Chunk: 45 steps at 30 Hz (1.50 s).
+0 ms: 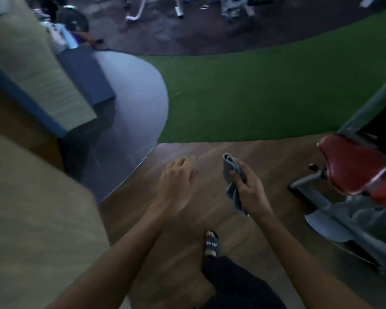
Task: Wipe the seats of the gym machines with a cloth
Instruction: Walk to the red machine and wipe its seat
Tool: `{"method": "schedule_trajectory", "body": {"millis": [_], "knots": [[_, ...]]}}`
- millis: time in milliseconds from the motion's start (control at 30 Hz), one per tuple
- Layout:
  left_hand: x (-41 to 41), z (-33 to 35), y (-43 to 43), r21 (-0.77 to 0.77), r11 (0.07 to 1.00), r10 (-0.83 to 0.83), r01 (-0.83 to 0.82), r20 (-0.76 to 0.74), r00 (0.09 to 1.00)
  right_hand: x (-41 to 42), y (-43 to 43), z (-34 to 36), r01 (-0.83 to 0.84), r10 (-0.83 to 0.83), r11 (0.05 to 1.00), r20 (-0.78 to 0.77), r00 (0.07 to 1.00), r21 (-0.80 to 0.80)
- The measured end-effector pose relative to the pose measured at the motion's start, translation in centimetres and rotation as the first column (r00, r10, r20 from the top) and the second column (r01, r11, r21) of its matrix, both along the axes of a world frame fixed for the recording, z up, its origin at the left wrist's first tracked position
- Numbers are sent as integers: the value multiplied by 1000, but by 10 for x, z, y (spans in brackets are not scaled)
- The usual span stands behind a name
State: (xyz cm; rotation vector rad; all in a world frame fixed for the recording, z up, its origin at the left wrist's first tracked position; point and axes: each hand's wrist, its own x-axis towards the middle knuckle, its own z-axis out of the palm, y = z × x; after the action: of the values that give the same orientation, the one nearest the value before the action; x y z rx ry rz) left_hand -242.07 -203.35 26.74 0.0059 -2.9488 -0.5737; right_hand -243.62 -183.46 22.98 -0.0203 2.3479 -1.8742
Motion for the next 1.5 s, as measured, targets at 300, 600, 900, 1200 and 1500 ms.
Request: {"method": "schedule_trajectory", "body": {"millis": [300,600,900,1200,1500], "knots": [[-249,-11,80,26,907,-422,421,51,905,-174,59,-6,413,-414,910,2,910,4],[-416,-53,228,59,593,-799,803,166,577,-264,141,-43,822,-800,566,196,567,-65],[-466,-145,403,120,220,-935,968,308,174,-293,241,-131,991,-961,80,273,48,108],[-510,-316,570,93,77,-933,993,357,39,-307,402,-293,942,-993,-37,95,-73,334],[-563,-420,677,-19,-13,-947,1000,321,-6,-367,470,-404,517,-993,120,93,79,848]]}}
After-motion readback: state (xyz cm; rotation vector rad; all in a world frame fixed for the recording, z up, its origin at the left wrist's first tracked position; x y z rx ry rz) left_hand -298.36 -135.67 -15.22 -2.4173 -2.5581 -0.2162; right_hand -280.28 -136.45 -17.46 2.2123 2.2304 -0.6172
